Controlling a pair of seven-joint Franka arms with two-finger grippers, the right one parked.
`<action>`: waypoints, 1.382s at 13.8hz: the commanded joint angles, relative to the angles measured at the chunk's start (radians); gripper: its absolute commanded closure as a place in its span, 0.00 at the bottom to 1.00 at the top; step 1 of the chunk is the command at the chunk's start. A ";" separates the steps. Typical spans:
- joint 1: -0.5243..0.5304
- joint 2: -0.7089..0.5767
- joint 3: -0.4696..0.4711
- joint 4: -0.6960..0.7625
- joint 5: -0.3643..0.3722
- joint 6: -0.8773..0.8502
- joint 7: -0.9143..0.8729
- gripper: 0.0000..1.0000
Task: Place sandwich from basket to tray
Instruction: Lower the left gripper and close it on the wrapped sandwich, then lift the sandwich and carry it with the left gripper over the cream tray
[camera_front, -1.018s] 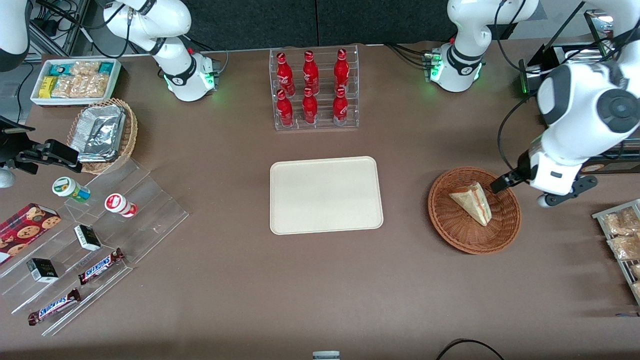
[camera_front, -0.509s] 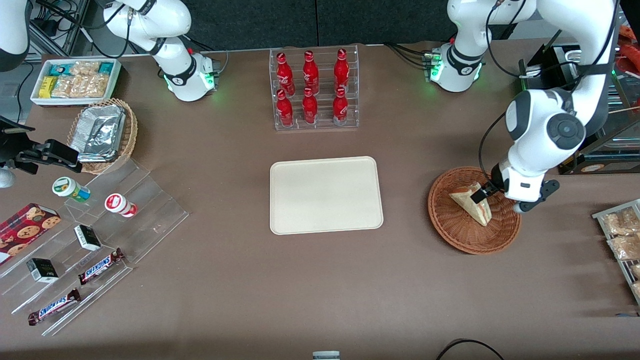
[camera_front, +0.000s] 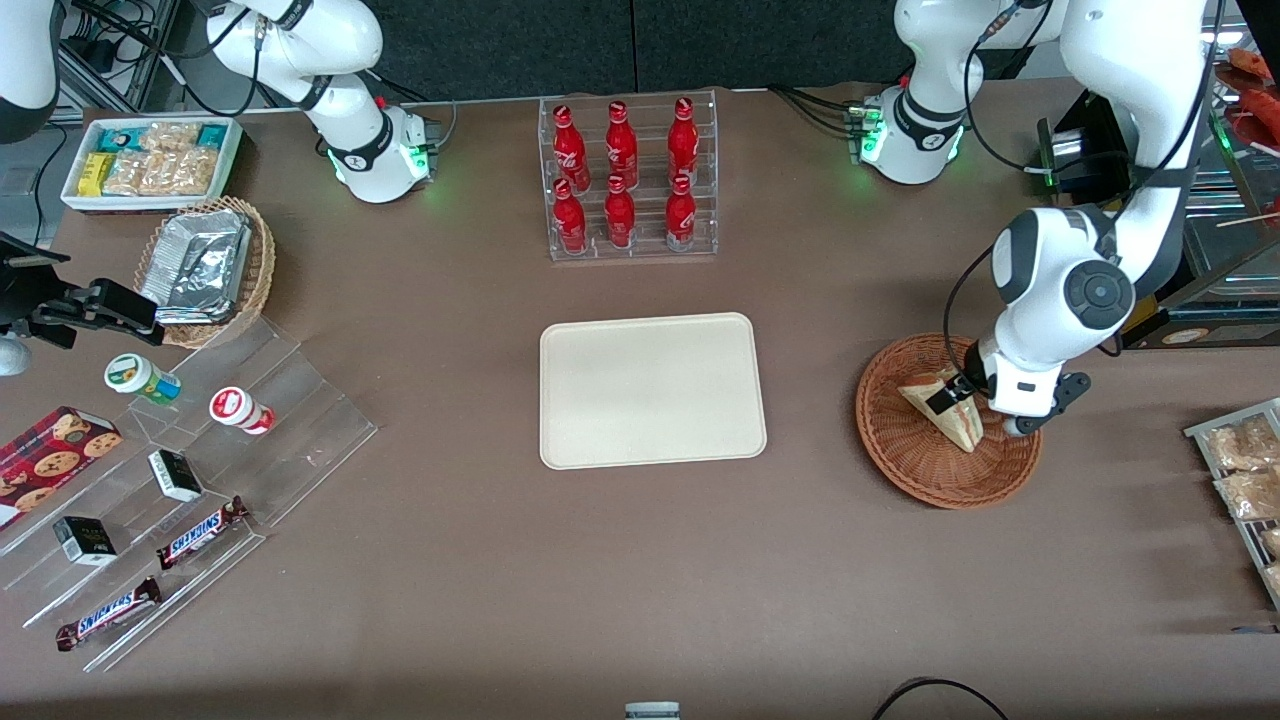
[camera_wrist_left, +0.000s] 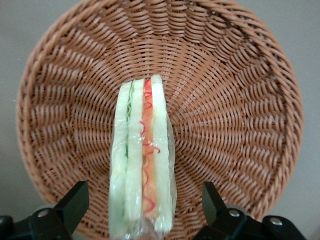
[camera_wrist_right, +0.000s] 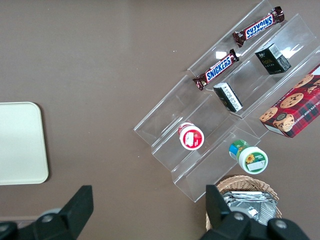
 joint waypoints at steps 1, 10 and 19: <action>0.003 0.022 -0.003 -0.015 -0.010 0.034 -0.052 0.08; -0.005 -0.002 -0.004 0.085 -0.002 -0.179 -0.104 1.00; -0.261 0.004 -0.014 0.402 0.000 -0.488 -0.091 1.00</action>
